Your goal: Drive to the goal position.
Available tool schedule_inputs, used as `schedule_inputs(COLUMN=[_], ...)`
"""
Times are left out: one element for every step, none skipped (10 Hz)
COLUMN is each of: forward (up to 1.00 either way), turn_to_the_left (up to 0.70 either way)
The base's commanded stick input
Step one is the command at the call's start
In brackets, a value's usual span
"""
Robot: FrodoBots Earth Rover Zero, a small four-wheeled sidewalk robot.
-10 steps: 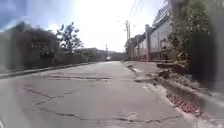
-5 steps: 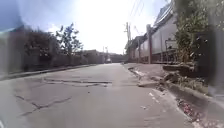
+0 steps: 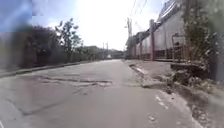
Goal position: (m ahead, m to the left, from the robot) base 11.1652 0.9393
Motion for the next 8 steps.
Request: schedule_inputs(forward=[0.70, 0.70, 0.70, 0.70, 0.70, 0.70, 0.70, 0.70], turn_to_the_left=[0.00, 0.00, 0.00, 0.00, 0.00, 0.00, 0.00, 0.00])
